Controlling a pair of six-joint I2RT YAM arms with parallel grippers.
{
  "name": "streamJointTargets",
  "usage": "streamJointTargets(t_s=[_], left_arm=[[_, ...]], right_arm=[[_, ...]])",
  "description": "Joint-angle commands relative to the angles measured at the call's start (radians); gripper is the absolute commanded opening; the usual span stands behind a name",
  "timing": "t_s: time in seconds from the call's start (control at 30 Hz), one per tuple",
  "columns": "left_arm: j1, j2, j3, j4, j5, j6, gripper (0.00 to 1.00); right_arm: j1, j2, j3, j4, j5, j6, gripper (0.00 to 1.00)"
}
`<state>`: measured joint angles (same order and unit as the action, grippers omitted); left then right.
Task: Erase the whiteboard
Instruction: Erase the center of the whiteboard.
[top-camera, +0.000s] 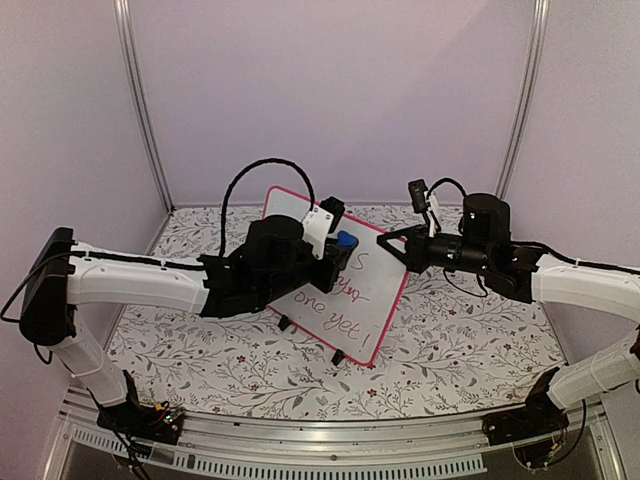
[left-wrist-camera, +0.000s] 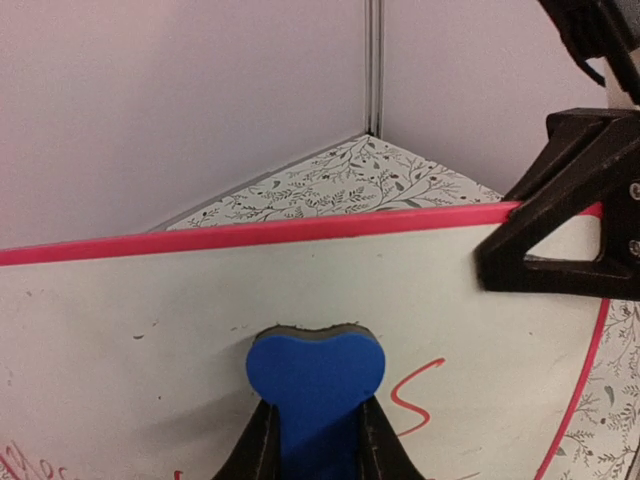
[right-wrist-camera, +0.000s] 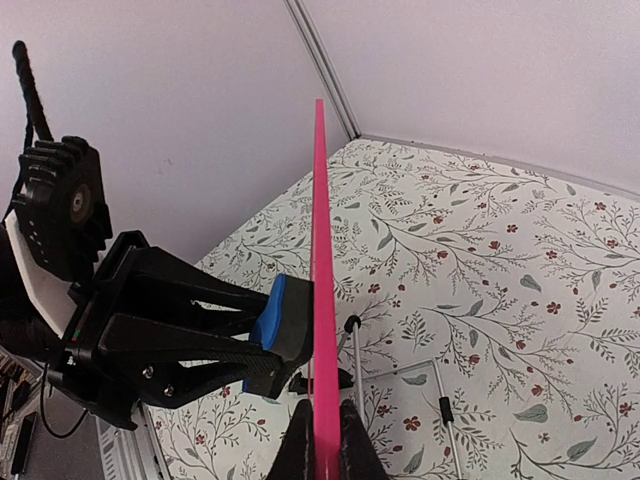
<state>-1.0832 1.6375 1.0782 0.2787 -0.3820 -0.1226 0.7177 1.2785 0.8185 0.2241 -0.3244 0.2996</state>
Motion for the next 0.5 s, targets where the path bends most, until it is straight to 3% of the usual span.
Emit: streamJointTargets(t_s=[0.0, 0.47], left_arm=[[0.006, 0.021, 0.002, 0.033, 0.009, -0.004, 0.16], [0.001, 0.001, -0.182, 0.074, -0.010, -0.094, 0.16]], right_arm=[[0.048, 0.033, -0.021, -0.135, -0.151, -0.091, 0.00], [0.048, 0.034, -0.019, -0.134, -0.155, -0.089, 0.00]])
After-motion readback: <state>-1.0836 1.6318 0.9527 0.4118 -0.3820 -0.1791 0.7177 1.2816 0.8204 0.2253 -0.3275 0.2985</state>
